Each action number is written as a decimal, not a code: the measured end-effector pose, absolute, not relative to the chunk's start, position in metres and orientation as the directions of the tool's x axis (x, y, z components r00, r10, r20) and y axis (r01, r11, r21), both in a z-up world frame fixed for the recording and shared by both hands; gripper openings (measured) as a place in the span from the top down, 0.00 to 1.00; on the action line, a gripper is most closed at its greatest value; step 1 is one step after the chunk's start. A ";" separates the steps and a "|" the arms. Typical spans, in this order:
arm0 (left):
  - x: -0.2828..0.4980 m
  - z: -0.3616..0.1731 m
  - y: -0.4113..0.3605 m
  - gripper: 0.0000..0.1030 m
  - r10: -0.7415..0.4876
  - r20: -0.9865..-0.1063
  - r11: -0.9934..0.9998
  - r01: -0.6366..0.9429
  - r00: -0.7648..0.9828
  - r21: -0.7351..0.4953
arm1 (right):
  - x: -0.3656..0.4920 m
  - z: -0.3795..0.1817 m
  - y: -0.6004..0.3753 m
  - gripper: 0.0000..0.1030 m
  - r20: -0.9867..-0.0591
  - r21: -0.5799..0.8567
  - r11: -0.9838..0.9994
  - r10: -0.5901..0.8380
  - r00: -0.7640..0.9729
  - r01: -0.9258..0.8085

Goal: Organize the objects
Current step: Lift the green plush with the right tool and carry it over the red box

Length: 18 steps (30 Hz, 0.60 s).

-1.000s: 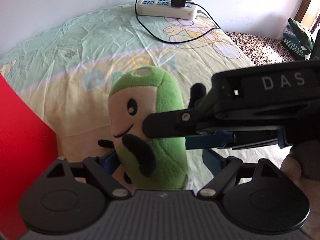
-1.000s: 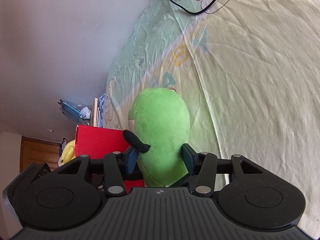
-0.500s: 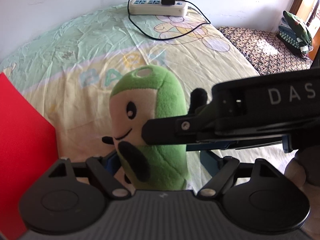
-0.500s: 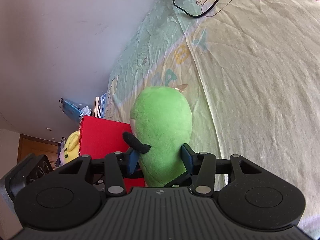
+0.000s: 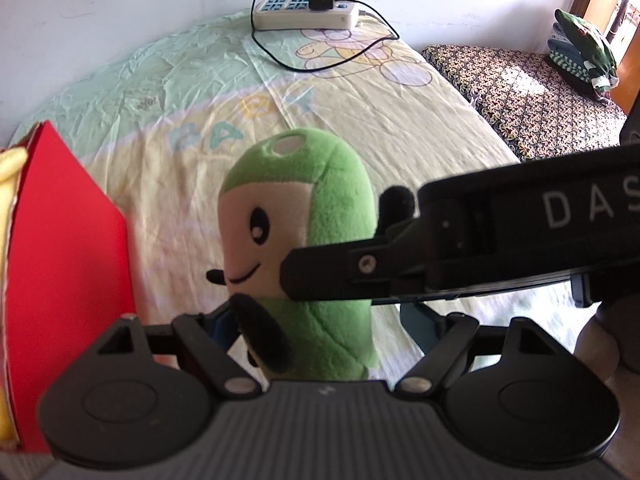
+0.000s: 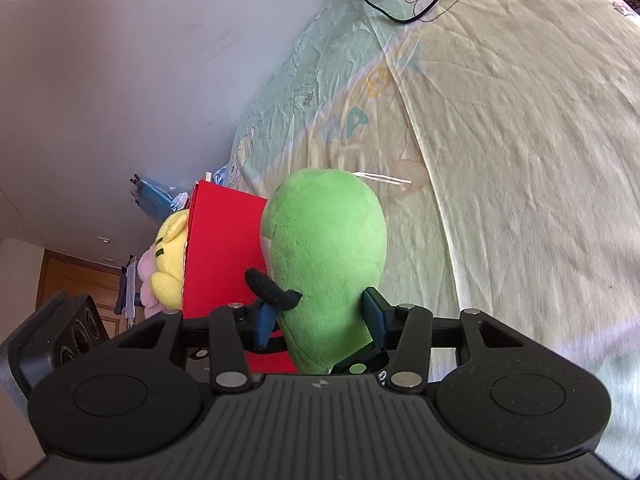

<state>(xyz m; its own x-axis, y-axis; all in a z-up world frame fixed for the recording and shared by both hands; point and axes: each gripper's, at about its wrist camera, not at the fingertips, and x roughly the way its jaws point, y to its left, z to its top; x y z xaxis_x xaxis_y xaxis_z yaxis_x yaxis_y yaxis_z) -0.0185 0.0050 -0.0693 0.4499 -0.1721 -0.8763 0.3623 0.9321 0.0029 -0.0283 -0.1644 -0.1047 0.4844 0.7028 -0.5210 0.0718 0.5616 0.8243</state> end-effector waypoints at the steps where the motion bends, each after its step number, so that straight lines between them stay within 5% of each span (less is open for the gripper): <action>1: -0.022 -0.068 0.005 0.20 -0.168 -0.876 0.933 0.360 0.453 0.007 | -0.031 -0.103 -0.164 0.52 -0.519 0.825 0.560 0.707 0.481 0.067; 18: -0.064 -0.034 0.016 0.20 -0.112 -0.851 0.944 0.322 0.513 0.070 | -0.058 -0.074 -0.143 0.52 -0.475 0.837 0.546 0.751 0.458 -0.028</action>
<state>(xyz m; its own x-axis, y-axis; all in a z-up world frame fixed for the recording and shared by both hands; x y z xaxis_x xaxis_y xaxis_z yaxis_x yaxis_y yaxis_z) -0.0635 0.0161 -0.0336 0.5128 -0.1118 -0.8512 0.3220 0.9442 0.0700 -0.0576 -0.1435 -0.0740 0.4583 0.7513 -0.4750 -0.0277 0.5462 0.8372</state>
